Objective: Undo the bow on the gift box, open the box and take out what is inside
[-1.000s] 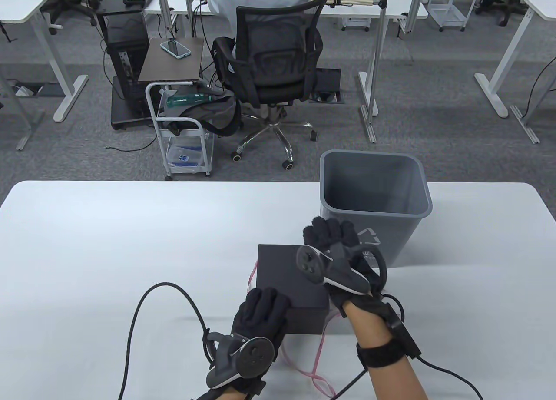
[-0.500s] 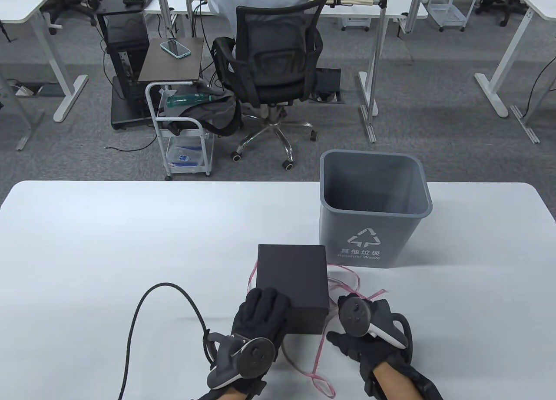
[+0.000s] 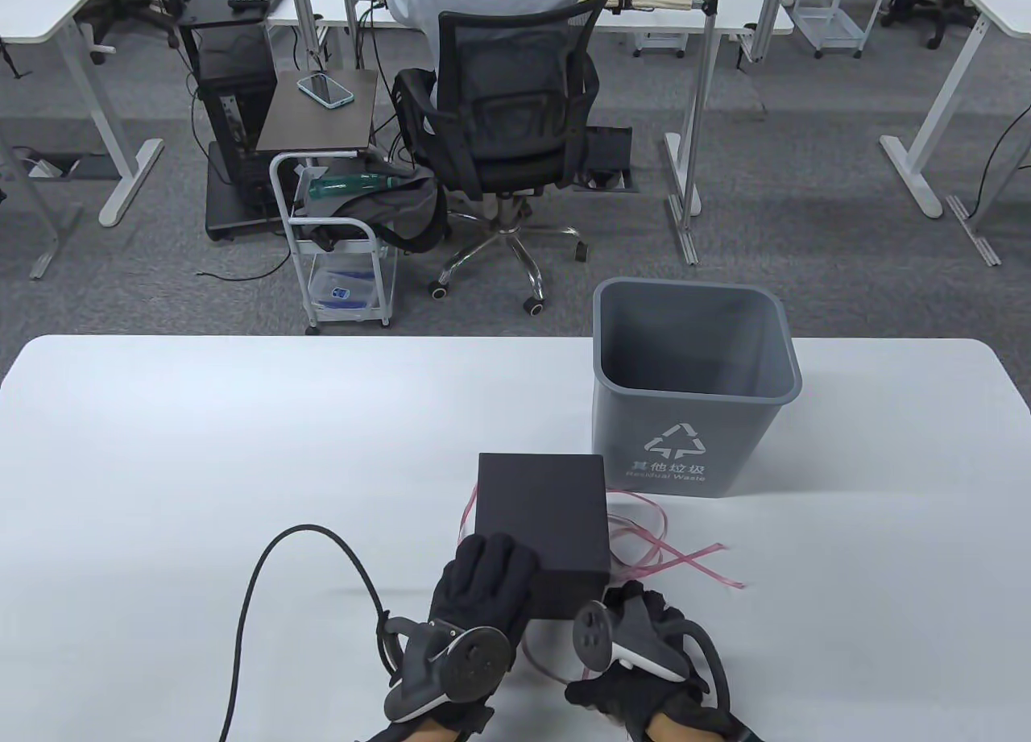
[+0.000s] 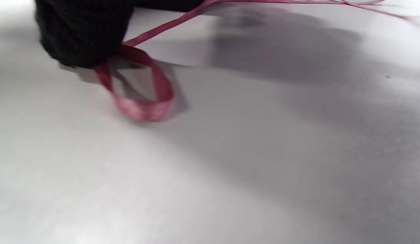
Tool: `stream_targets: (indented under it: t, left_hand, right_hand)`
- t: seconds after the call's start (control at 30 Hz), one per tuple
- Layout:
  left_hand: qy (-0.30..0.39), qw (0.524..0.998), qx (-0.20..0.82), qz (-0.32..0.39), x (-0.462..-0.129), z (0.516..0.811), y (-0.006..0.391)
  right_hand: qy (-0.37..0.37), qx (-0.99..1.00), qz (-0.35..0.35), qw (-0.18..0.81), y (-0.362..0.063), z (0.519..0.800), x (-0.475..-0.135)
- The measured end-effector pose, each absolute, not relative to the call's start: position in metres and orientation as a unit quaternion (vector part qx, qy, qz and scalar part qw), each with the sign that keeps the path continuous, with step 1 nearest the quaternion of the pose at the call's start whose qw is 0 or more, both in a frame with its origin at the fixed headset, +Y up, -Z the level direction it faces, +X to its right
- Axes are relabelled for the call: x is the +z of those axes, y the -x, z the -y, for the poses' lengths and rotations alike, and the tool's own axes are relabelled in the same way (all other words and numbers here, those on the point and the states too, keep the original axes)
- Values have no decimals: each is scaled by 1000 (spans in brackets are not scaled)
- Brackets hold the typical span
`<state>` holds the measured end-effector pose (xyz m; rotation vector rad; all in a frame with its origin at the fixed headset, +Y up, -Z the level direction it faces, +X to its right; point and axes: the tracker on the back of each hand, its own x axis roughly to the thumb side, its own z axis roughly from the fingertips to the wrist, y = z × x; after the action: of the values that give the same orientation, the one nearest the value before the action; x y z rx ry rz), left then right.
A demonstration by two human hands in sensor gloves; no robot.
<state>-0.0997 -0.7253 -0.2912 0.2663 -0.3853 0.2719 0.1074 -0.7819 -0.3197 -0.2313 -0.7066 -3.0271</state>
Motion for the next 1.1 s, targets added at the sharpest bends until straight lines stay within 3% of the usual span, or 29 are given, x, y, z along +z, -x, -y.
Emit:
stream_targets:
  t: [0.27,0.57,0.77,0.93,1.1]
  left_hand:
    - [-131,964,134,191,-291,725,99]
    - [-132,963,134,192,-291,725,100]
    - [-134,963,133,192,-291,725,100]
    - [-138,962,134,192,-291,723,102]
    - [-138,963,132,192,-291,724,101]
  right_hand:
    - [-9,-949,310,-61,-155,783,-370]
    - [19,-938,324,-125,-163,784,-420]
    - [22,-944,291,-154,-164,784,-431]
    - [36,-965,201,-163,-164,782,-425]
    - [0,-975,160,-155,-166,780,-419]
